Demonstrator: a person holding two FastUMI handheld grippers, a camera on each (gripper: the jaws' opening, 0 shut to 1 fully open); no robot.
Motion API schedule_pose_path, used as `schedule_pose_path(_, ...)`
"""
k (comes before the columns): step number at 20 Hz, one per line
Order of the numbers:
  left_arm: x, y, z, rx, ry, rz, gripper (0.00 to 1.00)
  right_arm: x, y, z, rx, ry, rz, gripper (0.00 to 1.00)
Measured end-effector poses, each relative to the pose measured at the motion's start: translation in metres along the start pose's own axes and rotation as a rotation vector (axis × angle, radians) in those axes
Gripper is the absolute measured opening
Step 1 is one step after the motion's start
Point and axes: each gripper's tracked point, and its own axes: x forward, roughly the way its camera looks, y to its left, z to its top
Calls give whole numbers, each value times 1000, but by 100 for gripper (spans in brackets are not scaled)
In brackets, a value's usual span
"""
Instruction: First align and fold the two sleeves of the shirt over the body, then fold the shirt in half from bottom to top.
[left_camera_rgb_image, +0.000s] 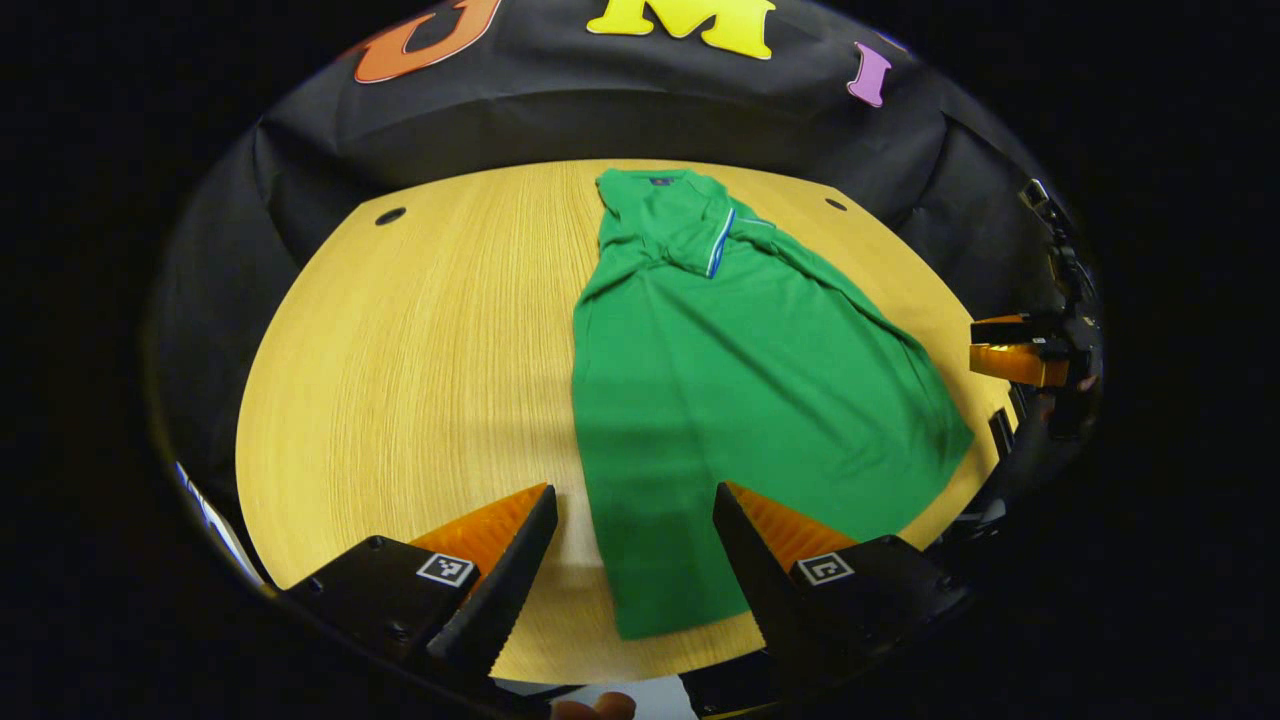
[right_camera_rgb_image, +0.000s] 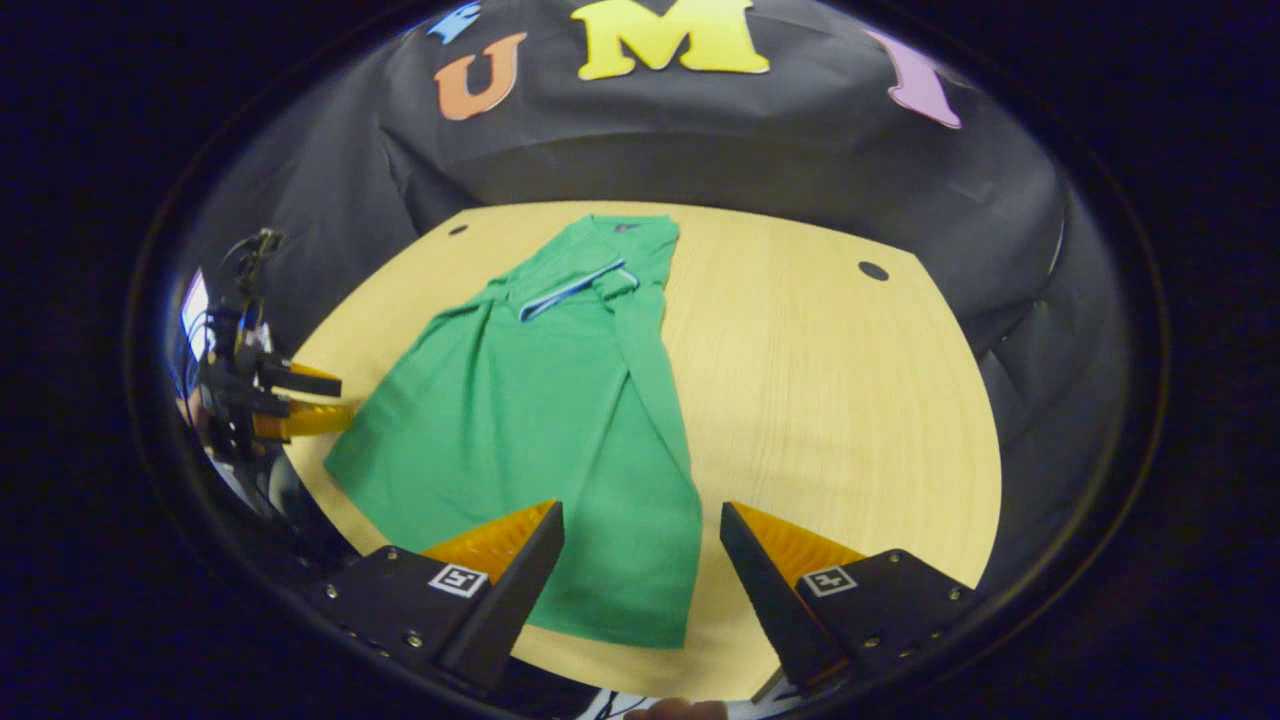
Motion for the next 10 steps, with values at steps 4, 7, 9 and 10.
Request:
schedule_pose_path(4,1,-1,-28,30,51,-16,100,11,2,-51,-29,122,23,98)
schedule_pose_path(7,2,-4,-36,32,71,-37,100,13,-2,-69,-48,170,10,98)
schedule_pose_path(9,2,-8,-45,46,92,-61,100,13,-1,-74,-62,180,6,98)
schedule_pose_path(10,2,-8,-49,58,104,-65,100,13,0,-76,-62,185,7,98)
